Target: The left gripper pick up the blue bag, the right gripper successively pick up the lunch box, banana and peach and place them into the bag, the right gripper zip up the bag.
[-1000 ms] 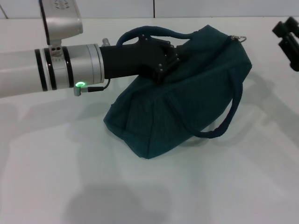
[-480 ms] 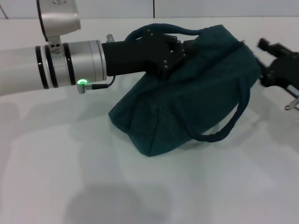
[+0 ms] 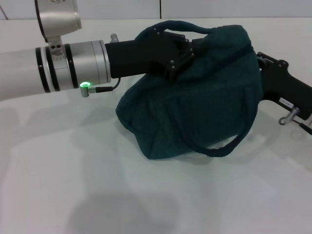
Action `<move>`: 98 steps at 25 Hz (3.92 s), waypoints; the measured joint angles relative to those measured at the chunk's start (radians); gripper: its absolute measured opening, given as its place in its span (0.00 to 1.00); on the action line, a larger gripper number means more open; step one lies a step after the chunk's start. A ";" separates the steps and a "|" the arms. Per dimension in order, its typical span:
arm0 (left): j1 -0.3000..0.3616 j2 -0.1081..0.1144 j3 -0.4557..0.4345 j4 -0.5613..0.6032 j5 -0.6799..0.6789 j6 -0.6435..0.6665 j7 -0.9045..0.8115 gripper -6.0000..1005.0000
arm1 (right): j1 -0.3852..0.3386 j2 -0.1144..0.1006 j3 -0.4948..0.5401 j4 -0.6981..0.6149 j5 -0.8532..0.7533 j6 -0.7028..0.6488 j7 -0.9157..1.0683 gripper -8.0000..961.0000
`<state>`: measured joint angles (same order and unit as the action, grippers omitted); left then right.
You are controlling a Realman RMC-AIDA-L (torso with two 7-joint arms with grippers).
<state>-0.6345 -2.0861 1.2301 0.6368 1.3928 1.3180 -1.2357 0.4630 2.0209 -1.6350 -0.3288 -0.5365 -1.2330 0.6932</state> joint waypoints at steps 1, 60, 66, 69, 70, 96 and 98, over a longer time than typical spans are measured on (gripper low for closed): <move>0.001 0.000 0.000 0.000 -0.002 0.000 0.000 0.05 | -0.009 -0.002 0.001 -0.005 0.000 -0.010 0.001 0.51; 0.014 0.000 -0.026 -0.017 -0.011 -0.011 0.056 0.05 | -0.047 -0.011 0.086 -0.005 -0.001 -0.091 -0.072 0.23; 0.015 0.000 -0.026 -0.017 -0.018 -0.011 0.057 0.05 | -0.031 -0.013 0.081 -0.005 -0.004 -0.086 -0.078 0.28; 0.016 0.000 -0.026 -0.017 -0.019 -0.010 0.057 0.05 | -0.024 -0.012 0.078 -0.005 -0.007 -0.086 -0.082 0.29; 0.016 0.000 -0.026 -0.017 -0.019 -0.010 0.057 0.05 | -0.023 -0.012 0.077 -0.005 -0.013 -0.087 -0.083 0.29; 0.018 0.001 -0.026 -0.017 -0.033 -0.006 0.057 0.07 | -0.053 -0.008 0.201 0.043 -0.025 -0.062 -0.094 0.03; 0.017 0.002 -0.026 -0.017 -0.043 -0.005 0.055 0.07 | -0.049 -0.009 0.198 0.043 -0.029 -0.020 -0.073 0.03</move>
<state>-0.6173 -2.0839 1.2043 0.6197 1.3500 1.3128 -1.1809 0.4140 2.0114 -1.4369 -0.2860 -0.5658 -1.2532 0.6204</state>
